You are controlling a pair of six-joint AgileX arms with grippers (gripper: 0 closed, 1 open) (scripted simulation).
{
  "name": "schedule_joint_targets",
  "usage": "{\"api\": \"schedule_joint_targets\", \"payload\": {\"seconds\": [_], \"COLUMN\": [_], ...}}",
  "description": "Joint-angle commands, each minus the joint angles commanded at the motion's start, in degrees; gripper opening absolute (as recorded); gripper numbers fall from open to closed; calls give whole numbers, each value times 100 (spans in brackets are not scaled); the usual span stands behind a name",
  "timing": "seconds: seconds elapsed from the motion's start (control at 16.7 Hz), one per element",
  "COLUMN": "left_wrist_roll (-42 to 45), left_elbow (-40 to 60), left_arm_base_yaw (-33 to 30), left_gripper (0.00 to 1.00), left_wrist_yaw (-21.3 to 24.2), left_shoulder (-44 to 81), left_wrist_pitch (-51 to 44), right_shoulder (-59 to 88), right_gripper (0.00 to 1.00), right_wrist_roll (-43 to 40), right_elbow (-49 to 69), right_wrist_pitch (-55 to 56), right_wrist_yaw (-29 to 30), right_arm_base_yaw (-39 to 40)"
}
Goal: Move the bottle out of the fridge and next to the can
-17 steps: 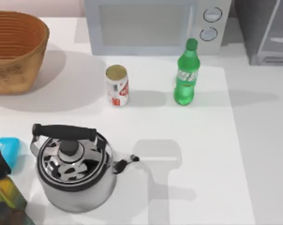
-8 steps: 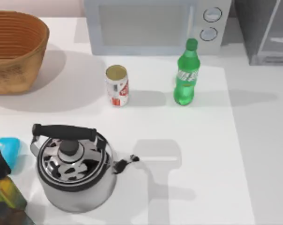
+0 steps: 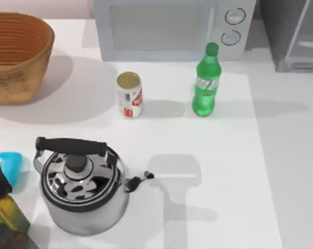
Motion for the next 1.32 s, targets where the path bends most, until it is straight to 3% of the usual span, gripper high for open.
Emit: {"api": "schedule_joint_targets", "payload": {"seconds": [0.3, 0.54, 0.72, 1.08, 1.32], "left_wrist_roll": [0, 0, 0, 0, 0], "left_elbow": [0, 0, 0, 0, 0], "left_arm_base_yaw": [0, 0, 0, 0, 0], "left_gripper": [100, 100, 100, 100, 100], "left_wrist_yaw": [0, 0, 0, 0, 0], "left_shoulder": [0, 0, 0, 0, 0], "left_wrist_pitch": [0, 0, 0, 0, 0], "right_shoulder": [10, -22, -45, -92, -303], "right_gripper": [100, 100, 100, 100, 100], "right_wrist_roll": [2753, 4219, 4681, 4706, 5232], "right_elbow": [-34, -48, -54, -111, -298], "right_wrist_pitch": [2202, 3578, 4038, 4101, 4509], "right_wrist_yaw": [378, 625, 724, 731, 1355], "right_arm_base_yaw": [1578, 2616, 3015, 2976, 3533]}}
